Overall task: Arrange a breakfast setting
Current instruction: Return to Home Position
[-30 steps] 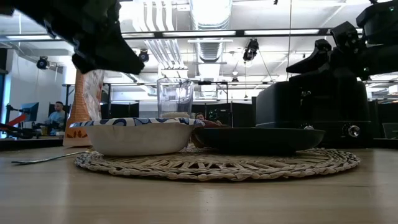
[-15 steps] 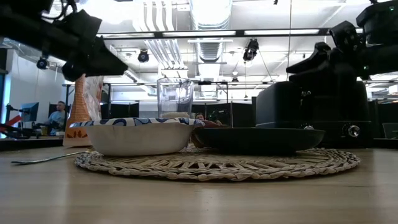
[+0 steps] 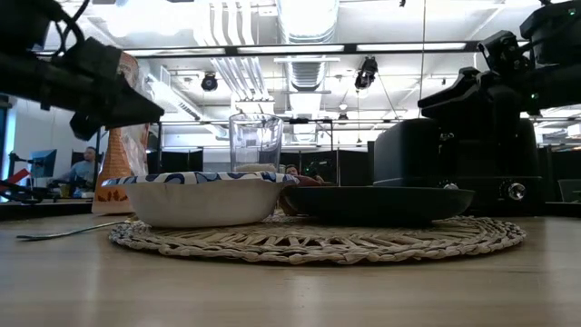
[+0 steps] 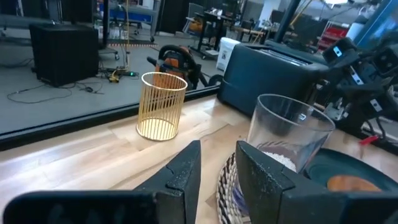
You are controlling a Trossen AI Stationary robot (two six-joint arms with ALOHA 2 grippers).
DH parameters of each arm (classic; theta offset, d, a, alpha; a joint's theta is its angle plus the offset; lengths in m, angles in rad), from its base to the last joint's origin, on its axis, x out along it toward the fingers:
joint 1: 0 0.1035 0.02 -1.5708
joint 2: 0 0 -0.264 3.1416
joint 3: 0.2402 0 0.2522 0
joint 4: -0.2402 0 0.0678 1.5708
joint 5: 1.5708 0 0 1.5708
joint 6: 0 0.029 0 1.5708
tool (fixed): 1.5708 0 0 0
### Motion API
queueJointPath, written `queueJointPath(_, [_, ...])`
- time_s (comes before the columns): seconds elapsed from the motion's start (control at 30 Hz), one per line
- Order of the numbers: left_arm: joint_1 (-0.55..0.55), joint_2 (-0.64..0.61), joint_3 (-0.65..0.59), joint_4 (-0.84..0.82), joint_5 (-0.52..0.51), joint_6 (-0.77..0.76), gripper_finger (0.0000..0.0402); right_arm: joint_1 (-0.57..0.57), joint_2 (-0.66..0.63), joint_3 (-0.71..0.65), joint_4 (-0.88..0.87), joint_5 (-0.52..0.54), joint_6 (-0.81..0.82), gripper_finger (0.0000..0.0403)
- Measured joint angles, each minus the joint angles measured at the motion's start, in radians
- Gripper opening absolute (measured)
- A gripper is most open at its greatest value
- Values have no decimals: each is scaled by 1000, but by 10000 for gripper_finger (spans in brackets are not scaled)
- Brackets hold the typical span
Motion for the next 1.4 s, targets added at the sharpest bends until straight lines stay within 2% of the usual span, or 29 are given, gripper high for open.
queueJointPath(0.13, [0, -99, -60, -9, 7, -2, 84, 0, 0, 0, 0, 0, -1, 215])
queueJointPath(0.27, [0, -187, -58, -84, 31, 0, 84, 0, 0, 0, 0, 0, -1, 215])
queueJointPath(0.47, [0, -311, -59, -117, 45, 150, 84, 0, 0, 0, 0, 0, 1, 215])
queueJointPath(0.57, [-1, -347, -59, -132, 45, 164, 84, 0, 0, 0, 0, 0, 1, 215])
queueJointPath(1.4, [-2, -270, -48, -148, 46, 109, 84, 0, 0, 0, 0, 0, 1, 215])
